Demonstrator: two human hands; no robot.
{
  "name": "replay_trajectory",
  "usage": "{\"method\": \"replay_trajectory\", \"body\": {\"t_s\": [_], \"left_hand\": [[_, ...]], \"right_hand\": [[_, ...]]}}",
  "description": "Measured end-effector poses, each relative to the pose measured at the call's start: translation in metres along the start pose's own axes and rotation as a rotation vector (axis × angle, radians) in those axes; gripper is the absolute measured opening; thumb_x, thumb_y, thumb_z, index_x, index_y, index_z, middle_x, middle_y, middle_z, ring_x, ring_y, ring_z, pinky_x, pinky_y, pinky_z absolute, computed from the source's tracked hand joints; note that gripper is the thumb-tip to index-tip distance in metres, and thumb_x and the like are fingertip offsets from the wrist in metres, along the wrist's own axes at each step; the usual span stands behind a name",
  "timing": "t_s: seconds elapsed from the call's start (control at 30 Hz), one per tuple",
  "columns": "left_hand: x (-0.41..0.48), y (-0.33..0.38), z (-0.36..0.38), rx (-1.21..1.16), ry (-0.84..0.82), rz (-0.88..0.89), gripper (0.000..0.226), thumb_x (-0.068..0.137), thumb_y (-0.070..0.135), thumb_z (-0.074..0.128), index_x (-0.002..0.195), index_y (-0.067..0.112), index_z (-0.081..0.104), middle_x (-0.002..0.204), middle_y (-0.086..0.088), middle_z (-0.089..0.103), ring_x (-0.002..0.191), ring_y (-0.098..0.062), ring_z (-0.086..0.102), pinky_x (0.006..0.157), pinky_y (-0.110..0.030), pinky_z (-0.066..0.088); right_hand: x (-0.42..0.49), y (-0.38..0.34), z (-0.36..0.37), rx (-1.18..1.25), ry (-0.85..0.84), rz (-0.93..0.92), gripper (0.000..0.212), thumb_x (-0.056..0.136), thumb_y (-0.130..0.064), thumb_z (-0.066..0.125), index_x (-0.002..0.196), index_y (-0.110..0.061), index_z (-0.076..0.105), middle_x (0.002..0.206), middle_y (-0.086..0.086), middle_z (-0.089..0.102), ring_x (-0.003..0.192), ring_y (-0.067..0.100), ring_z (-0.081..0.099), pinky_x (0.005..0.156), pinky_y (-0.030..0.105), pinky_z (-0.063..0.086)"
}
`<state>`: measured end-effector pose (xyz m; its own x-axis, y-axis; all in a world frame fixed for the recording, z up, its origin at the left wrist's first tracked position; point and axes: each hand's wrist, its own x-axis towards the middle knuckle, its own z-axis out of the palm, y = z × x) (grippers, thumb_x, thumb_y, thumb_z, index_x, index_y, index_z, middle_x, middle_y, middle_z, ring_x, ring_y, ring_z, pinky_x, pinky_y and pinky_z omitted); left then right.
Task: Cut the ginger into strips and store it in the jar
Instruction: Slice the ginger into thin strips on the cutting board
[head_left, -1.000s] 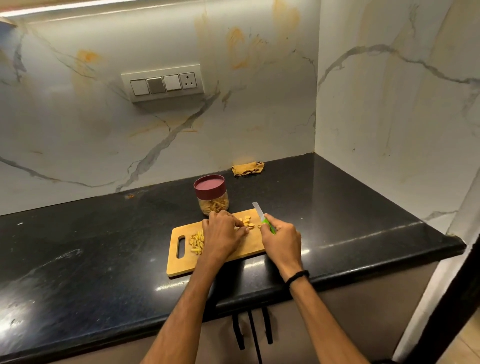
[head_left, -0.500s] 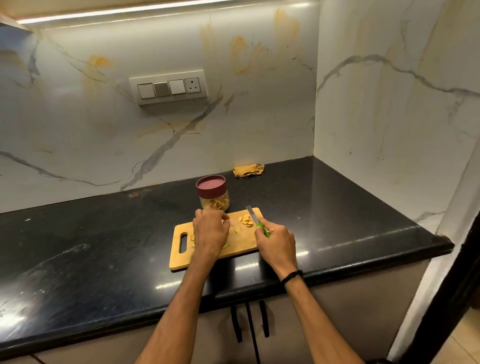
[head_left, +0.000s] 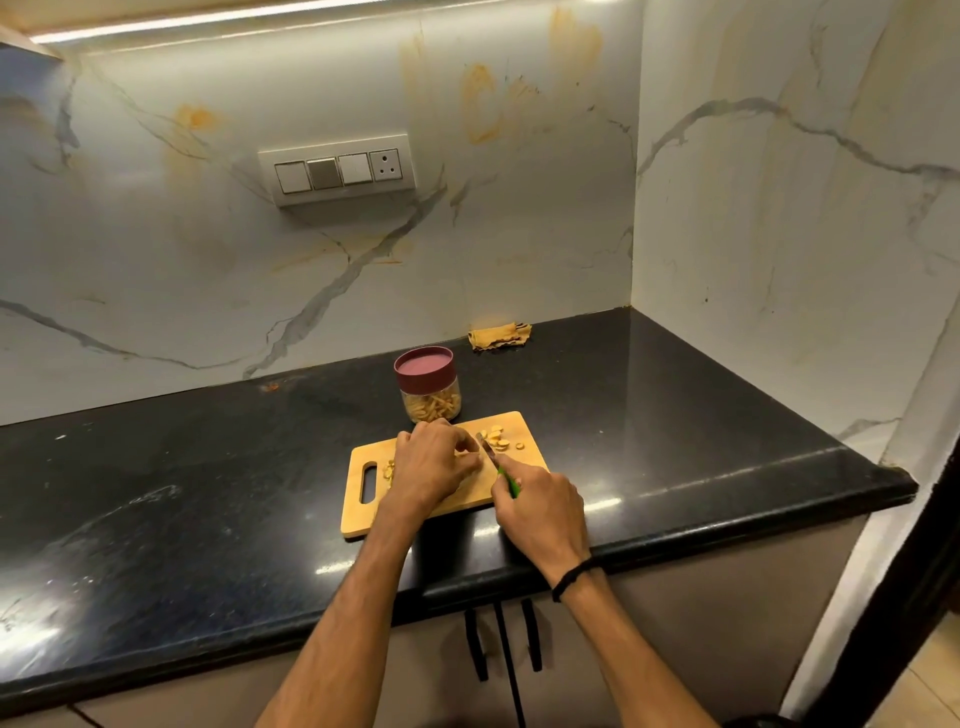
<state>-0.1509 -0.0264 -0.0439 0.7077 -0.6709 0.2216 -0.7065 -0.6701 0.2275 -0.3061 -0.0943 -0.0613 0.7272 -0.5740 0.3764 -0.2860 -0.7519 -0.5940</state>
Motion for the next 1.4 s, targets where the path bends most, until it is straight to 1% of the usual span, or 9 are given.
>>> {"method": "replay_trajectory", "body": {"t_s": [0.13,0.27,0.43,0.67,0.83,1.0,1.17,1.27,1.4], "left_hand": [[0.0,-0.002,-0.001,0.075,0.039,-0.013,0.021,0.091,0.048,0.067,0.106,0.034,0.073,0.114,0.009,0.063,0.11,-0.013,0.047,0.094,-0.038,0.032],[-0.002,-0.002,-0.001,0.089,0.06,-0.008,0.022,0.091,0.048,0.066,0.107,0.035,0.073,0.114,0.008,0.062,0.106,-0.013,0.045,0.09,-0.035,0.031],[-0.005,-0.002,0.0,0.076,0.067,-0.01,0.024,0.092,0.048,0.066,0.112,0.036,0.074,0.119,0.008,0.062,0.106,-0.013,0.043,0.09,-0.035,0.031],[-0.006,0.002,-0.002,0.094,0.075,-0.029,0.024,0.09,0.049,0.068,0.112,0.04,0.074,0.12,0.009,0.062,0.1,-0.011,0.039,0.085,-0.034,0.027],[-0.007,0.003,-0.003,0.092,0.08,-0.053,0.025,0.09,0.05,0.068,0.11,0.038,0.075,0.118,0.01,0.062,0.097,-0.009,0.036,0.086,-0.034,0.029],[-0.008,0.004,-0.003,0.089,0.077,-0.073,0.025,0.09,0.05,0.068,0.11,0.037,0.076,0.115,0.01,0.063,0.097,-0.01,0.037,0.087,-0.034,0.029],[-0.009,0.004,-0.003,0.073,0.073,-0.076,0.023,0.091,0.049,0.067,0.109,0.037,0.076,0.114,0.011,0.063,0.099,-0.011,0.038,0.092,-0.038,0.032],[-0.008,0.004,-0.004,0.072,0.06,-0.085,0.024,0.091,0.05,0.067,0.108,0.037,0.076,0.11,0.011,0.065,0.1,-0.013,0.04,0.09,-0.037,0.031],[-0.008,0.004,-0.004,0.057,0.049,-0.098,0.026,0.09,0.051,0.067,0.11,0.036,0.076,0.11,0.01,0.066,0.099,-0.012,0.039,0.088,-0.036,0.029]], "right_hand": [[0.001,0.0,0.0,0.017,0.003,0.03,0.04,0.099,-0.034,0.045,0.138,-0.037,0.052,0.085,-0.004,0.069,0.058,0.006,0.044,0.047,0.009,0.023],[-0.001,-0.002,-0.001,-0.017,-0.008,0.014,0.042,0.099,-0.033,0.043,0.141,-0.038,0.047,0.089,-0.002,0.07,0.053,0.006,0.037,0.045,0.009,0.022],[-0.001,-0.001,0.001,-0.054,-0.012,-0.004,0.041,0.1,-0.035,0.041,0.141,-0.036,0.048,0.09,-0.002,0.071,0.063,0.007,0.043,0.06,0.016,0.032],[-0.001,-0.001,0.005,-0.067,-0.009,-0.018,0.039,0.101,-0.037,0.04,0.138,-0.033,0.053,0.092,-0.003,0.071,0.065,0.006,0.044,0.063,0.016,0.033],[-0.001,-0.004,0.002,-0.054,-0.006,-0.027,0.04,0.101,-0.035,0.04,0.138,-0.032,0.052,0.097,-0.001,0.071,0.08,0.014,0.062,0.063,0.02,0.033],[-0.001,-0.014,0.005,-0.062,-0.007,0.011,0.04,0.101,-0.033,0.04,0.139,-0.03,0.052,0.098,-0.001,0.07,0.084,0.014,0.063,0.074,0.025,0.048],[-0.001,-0.027,0.012,-0.116,-0.036,0.053,0.035,0.102,-0.029,0.04,0.132,-0.023,0.055,0.099,0.003,0.068,0.088,0.018,0.065,0.067,0.026,0.043],[0.0,-0.035,0.012,-0.167,-0.081,0.078,0.027,0.102,-0.025,0.041,0.123,-0.018,0.057,0.099,0.005,0.067,0.09,0.021,0.066,0.07,0.029,0.048],[-0.012,-0.039,0.013,-0.261,-0.094,0.062,0.031,0.102,-0.019,0.04,0.131,-0.015,0.049,0.101,0.006,0.067,0.09,0.022,0.066,0.072,0.031,0.051]]}}
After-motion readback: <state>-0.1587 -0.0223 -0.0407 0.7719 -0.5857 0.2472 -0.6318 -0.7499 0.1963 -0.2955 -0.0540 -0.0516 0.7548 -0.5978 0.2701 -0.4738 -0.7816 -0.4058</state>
